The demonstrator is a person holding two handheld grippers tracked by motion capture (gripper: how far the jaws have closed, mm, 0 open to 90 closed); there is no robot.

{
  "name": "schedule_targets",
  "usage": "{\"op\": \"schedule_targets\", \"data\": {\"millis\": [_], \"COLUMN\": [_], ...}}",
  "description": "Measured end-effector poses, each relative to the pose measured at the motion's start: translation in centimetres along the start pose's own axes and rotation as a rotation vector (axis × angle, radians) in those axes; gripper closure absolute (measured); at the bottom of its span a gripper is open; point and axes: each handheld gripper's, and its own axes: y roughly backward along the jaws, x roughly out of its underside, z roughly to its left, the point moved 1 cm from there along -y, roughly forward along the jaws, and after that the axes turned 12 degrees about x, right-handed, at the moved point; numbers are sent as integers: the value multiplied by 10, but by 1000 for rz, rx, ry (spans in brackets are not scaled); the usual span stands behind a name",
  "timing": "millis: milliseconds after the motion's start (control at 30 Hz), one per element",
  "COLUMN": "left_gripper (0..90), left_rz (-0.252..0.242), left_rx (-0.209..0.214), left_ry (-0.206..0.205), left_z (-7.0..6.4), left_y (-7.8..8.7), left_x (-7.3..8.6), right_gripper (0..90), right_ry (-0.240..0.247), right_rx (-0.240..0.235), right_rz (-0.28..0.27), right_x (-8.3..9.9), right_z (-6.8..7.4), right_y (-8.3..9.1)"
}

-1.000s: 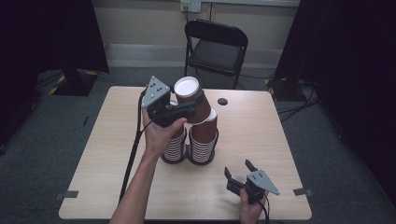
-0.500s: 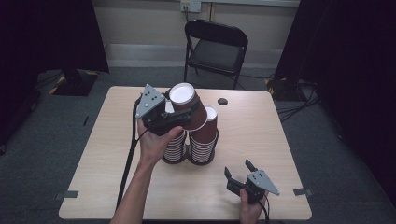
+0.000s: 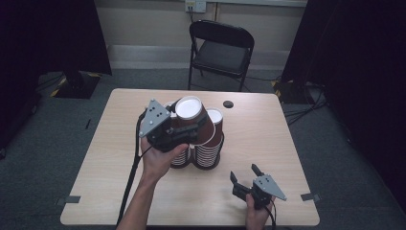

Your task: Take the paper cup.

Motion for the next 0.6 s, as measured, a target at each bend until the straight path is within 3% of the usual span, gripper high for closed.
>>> {"op": "schedule_targets", "data": {"millis": [333, 467, 600], "left_gripper": [226, 225, 225], "left_rz": [36, 47, 45], "left_rx": [25, 42, 74], "left_ry": [15, 0, 29], "left_z": [-7, -12, -14], "left_y": [6, 9, 10], "left_x": [17, 25, 34], "right_gripper": [145, 145, 140], "right_ry": [-1, -4, -8], "right_rx": [1, 1, -6], "right_rz": [2, 2, 1], "right_x": [0, 0, 0], "right_z": [0, 0, -1], "right_y": [0, 0, 0]}}
